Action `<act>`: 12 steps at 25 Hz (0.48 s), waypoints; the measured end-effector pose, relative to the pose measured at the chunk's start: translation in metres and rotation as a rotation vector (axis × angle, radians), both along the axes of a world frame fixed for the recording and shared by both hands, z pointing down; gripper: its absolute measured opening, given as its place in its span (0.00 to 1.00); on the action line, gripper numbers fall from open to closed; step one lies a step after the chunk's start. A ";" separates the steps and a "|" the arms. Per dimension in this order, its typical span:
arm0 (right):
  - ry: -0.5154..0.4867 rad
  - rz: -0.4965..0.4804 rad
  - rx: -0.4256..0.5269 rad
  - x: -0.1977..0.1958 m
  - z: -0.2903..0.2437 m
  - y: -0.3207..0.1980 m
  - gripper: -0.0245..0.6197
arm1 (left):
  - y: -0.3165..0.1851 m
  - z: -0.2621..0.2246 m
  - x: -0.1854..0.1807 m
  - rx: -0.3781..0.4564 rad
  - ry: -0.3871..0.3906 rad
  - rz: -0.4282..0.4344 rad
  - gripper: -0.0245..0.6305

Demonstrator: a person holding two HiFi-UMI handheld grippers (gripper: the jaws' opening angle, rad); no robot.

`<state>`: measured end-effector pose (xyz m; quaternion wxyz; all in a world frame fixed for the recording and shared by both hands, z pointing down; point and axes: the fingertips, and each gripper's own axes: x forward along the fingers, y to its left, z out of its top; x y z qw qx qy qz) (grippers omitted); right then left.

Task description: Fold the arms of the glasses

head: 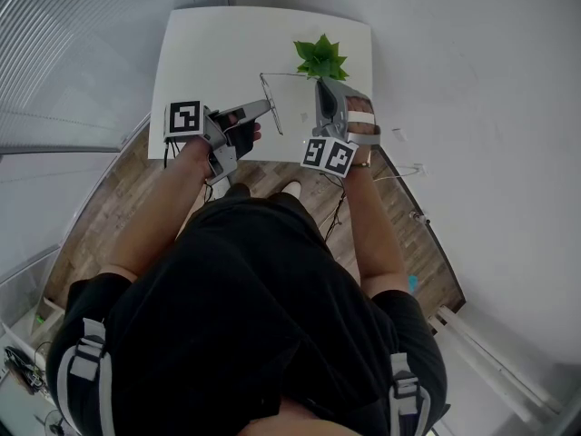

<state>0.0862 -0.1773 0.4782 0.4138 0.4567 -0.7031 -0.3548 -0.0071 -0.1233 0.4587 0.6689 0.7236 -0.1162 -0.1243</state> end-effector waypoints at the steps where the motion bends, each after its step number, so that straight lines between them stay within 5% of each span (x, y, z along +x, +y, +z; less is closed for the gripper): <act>1: -0.002 0.000 -0.002 -0.001 0.000 0.000 0.10 | -0.001 0.000 0.000 0.000 -0.002 -0.003 0.06; 12: -0.026 -0.006 -0.019 -0.012 0.002 0.002 0.10 | -0.016 0.000 -0.009 -0.004 -0.007 -0.046 0.06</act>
